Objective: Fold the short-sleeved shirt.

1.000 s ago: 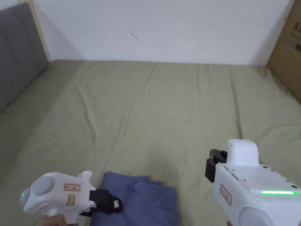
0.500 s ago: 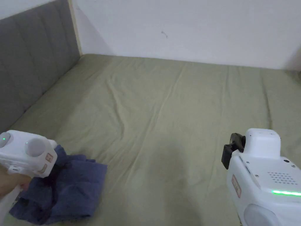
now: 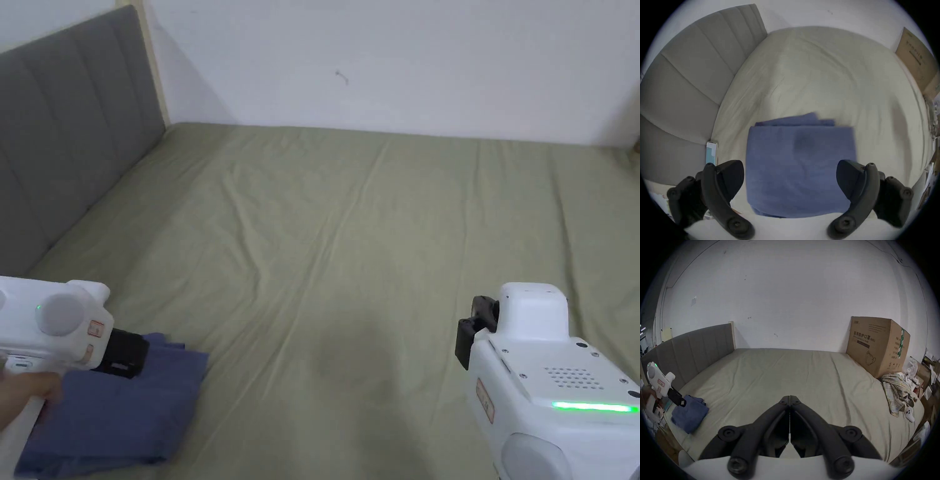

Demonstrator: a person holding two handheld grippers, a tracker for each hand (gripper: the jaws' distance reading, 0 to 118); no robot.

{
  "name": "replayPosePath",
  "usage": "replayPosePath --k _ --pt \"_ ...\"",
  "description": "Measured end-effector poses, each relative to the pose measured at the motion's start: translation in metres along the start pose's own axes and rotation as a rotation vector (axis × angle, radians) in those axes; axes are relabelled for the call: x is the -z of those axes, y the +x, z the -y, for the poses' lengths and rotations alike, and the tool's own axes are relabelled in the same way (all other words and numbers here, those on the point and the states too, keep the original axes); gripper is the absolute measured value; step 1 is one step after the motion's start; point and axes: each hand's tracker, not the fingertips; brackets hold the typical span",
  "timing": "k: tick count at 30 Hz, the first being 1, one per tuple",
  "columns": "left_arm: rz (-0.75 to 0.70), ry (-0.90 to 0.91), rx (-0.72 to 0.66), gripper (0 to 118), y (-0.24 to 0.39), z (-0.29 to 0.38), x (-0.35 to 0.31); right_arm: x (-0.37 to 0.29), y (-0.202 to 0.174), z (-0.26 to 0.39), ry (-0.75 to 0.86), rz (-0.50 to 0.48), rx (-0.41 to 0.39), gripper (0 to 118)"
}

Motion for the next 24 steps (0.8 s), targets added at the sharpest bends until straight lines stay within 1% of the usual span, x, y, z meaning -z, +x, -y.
replayPosePath --k 1,2,3,4,5,6,9,13,16,17,19,21,24 --pt "0.040 0.013 -0.008 115 0.008 0.001 -0.009 -0.001 0.003 0.000 0.000 -0.002 0.008 1" --pt "0.095 0.025 -0.018 109 0.017 0.003 -0.018 -0.002 0.005 0.000 -0.001 -0.004 0.013 1" --pt "0.154 0.054 -0.037 95 0.026 0.007 -0.028 -0.005 0.008 0.000 -0.003 -0.006 0.014 1" --pt "0.207 0.067 -0.048 67 0.037 0.010 -0.035 -0.007 0.010 0.001 -0.003 -0.003 0.014 1" --pt "0.232 0.082 -0.059 17 0.050 0.015 -0.042 -0.009 0.014 0.001 -0.003 -0.001 0.013 1" --pt "0.243 0.099 -0.055 0 0.064 0.019 -0.047 -0.011 0.018 0.001 -0.004 -0.002 0.015 1" --pt "0.246 0.191 0.041 0 0.114 0.034 -0.079 -0.020 0.030 0.002 -0.003 -0.001 0.033 1" --pt "0.305 0.297 0.027 0 0.164 0.048 -0.106 -0.031 0.046 0.001 -0.004 0.007 0.050 1" --pt "0.280 0.431 0.068 0 0.197 0.057 -0.135 -0.040 0.058 -0.003 0.006 0.016 0.061 1" --pt "0.281 0.465 0.081 0 0.205 0.059 -0.147 -0.044 0.062 -0.006 0.012 0.015 0.065 1" --pt "0.321 0.549 0.044 0 0.218 0.062 -0.170 -0.051 0.069 -0.013 0.038 0.018 0.062 1" --pt "0.347 0.603 0.040 0 0.224 0.061 -0.191 -0.060 0.073 -0.023 0.081 0.041 0.058 1" --pt "0.257 0.734 0.069 0 0.234 0.060 -0.223 -0.075 0.080 -0.044 0.152 0.047 0.068 1"
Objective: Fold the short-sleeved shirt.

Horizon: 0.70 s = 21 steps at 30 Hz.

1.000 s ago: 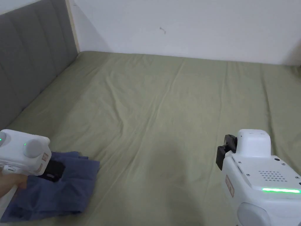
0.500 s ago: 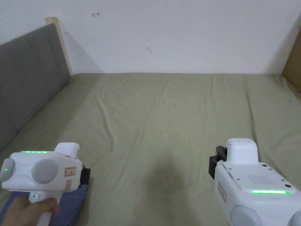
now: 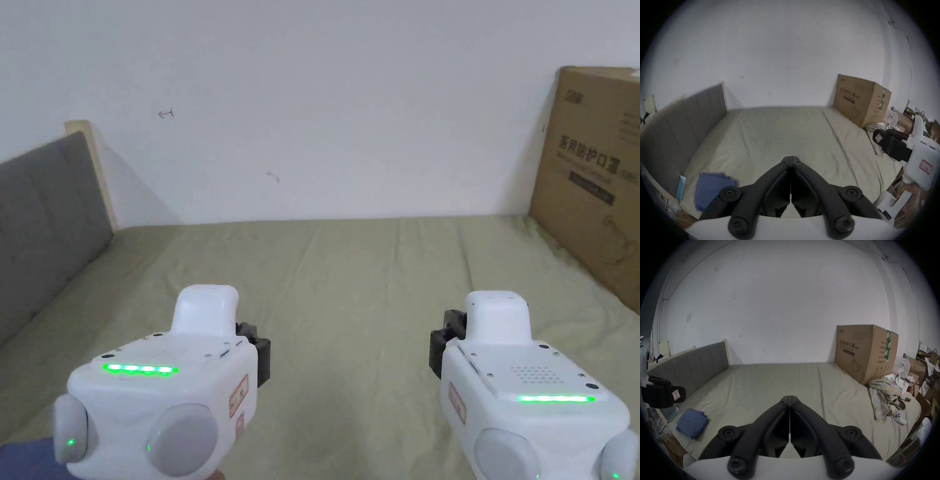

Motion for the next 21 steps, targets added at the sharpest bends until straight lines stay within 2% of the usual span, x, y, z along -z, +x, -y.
replayPosePath --k 6,11,13,15,16,17,18,19,20,21 --pt "0.015 0.211 0.017 0 0.018 -0.032 -0.036 -0.024 0.002 -0.041 0.127 0.036 -0.030 1" --pt "-0.097 0.279 0.074 0 0.029 -0.038 -0.053 -0.043 0.000 -0.057 0.177 0.053 -0.050 1" --pt "-0.080 0.284 0.073 4 0.027 -0.037 -0.059 -0.048 0.000 -0.058 0.172 0.056 -0.058 8" --pt "-0.072 0.293 0.054 23 0.027 -0.036 -0.065 -0.050 0.002 -0.058 0.162 0.046 -0.040 20" --pt "-0.073 0.296 0.044 39 0.027 -0.035 -0.068 -0.051 0.002 -0.057 0.170 0.042 -0.028 28" --pt "-0.083 0.306 0.038 71 0.028 -0.034 -0.069 -0.052 0.002 -0.056 0.171 0.041 -0.024 39" --pt "-0.087 0.312 0.042 94 0.029 -0.034 -0.070 -0.053 0.003 -0.055 0.171 0.039 -0.022 52" --pt "-0.087 0.315 0.046 110 0.030 -0.034 -0.070 -0.052 0.003 -0.053 0.173 0.038 -0.022 68" --pt "-0.084 0.313 0.053 114 0.030 -0.035 -0.069 -0.052 0.004 -0.051 0.176 0.036 -0.025 75" --pt "-0.081 0.319 0.057 113 0.031 -0.034 -0.071 -0.053 0.004 -0.050 0.177 0.032 -0.029 75"
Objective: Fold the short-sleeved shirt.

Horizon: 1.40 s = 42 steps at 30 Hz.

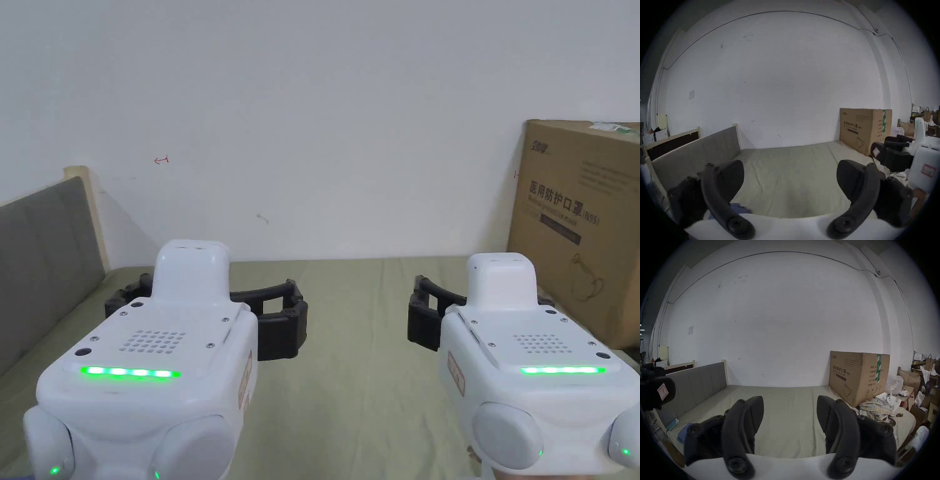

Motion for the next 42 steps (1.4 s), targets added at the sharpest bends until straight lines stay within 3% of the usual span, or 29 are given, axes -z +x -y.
replayPosePath --k 9,32,42 --pt "-0.027 0.034 0.070 113 0.014 0.006 -0.005 0.000 0.004 0.006 0.004 0.001 -0.003 84" --pt "0.042 -0.019 -0.051 113 0.007 0.017 0.007 0.005 0.006 0.014 -0.017 0.015 -0.014 84" --pt "-0.096 -0.007 -0.044 113 0.011 0.025 0.006 0.006 0.006 0.016 -0.040 0.017 -0.009 84"
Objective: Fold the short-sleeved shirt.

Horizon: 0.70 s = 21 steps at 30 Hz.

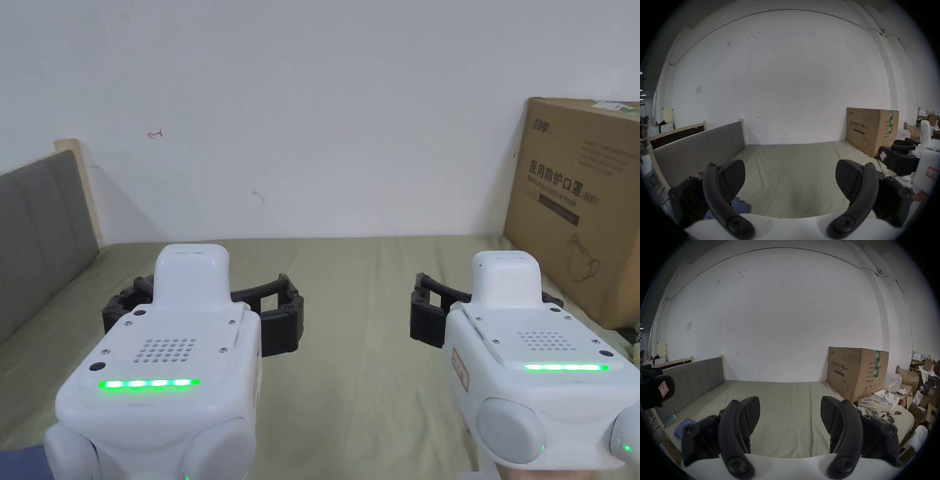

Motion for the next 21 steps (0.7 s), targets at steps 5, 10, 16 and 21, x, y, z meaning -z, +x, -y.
replayPosePath --k 5,10,16,21 --pt "0.002 -0.016 0.018 113 0.0028 0.0024 0.0009 0.0000 -0.0002 0.0011 -0.002 0.003 -0.011 84" --pt "0.009 -0.036 0.014 113 0.0009 0.0055 0.0042 0.0003 -0.0010 0.0039 -0.015 0.002 -0.022 84" --pt "0.028 -0.029 -0.001 113 -0.0005 0.0071 0.0036 0.0021 0.0014 0.0066 -0.025 0.009 -0.014 84" --pt "0.017 -0.017 0.026 113 0.0036 0.0081 0.0036 0.0037 0.0004 0.0085 -0.033 0.010 -0.026 84"
